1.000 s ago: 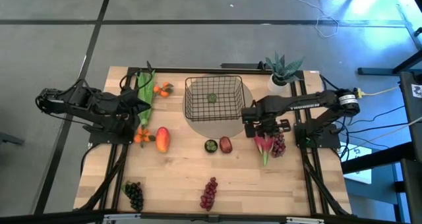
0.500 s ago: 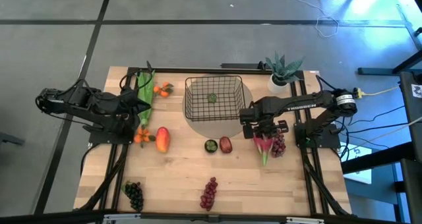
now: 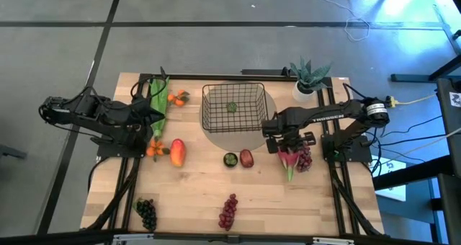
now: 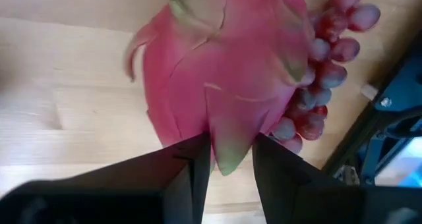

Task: Build produce basket
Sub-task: Put the dragon fruit into the wire basket

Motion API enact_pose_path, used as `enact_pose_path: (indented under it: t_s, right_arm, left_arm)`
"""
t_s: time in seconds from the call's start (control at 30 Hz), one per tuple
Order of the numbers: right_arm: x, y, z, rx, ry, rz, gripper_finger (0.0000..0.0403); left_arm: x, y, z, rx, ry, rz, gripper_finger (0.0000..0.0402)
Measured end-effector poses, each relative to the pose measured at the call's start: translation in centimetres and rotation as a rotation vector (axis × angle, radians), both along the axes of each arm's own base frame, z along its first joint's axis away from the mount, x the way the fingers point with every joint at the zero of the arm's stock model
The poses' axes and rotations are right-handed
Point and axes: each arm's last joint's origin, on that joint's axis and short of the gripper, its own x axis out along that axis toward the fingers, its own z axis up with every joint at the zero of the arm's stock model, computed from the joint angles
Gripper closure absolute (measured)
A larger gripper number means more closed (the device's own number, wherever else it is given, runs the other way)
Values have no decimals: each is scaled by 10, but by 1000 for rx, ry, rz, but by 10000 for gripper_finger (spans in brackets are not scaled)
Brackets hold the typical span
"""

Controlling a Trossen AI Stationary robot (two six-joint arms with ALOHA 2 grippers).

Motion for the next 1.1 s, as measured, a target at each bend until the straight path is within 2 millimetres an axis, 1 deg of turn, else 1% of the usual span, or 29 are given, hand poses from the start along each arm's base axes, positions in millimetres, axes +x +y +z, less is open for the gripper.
enact_pose_path:
  t_s: [0.1,0.17,0.27,0.37,0.4,0.53,0.7,0.8,0.97,1.1]
  right_arm:
    - [-3,0,-6,11,4,11,300]
    - [-2,0,-6,19,-14,51,306]
    - [0,0,-5,19,-44,85,337]
    - [2,0,-3,21,-74,136,385]
    - [3,0,-2,21,-84,156,393]
    - [9,0,6,17,-135,230,399]
    - [14,-3,28,36,-163,278,401]
    - [14,-5,46,54,-156,296,402]
    - [14,-9,81,71,-174,318,402]
    - [18,-15,110,75,-276,340,403]
  left_arm:
    - [0,0,0,0,0,0,372]
    - [0,0,0,0,-1,0,372]
    - [0,0,0,0,-1,0,372]
    - [0,0,0,0,-1,1,372]
    - [0,0,0,0,-1,0,372]
    - [0,0,0,0,-1,1,372]
    - [0,0,0,0,0,1,372]
    - [0,0,0,1,-1,0,372]
    - [0,0,0,20,7,-12,372]
    - [0,0,0,35,14,-20,372]
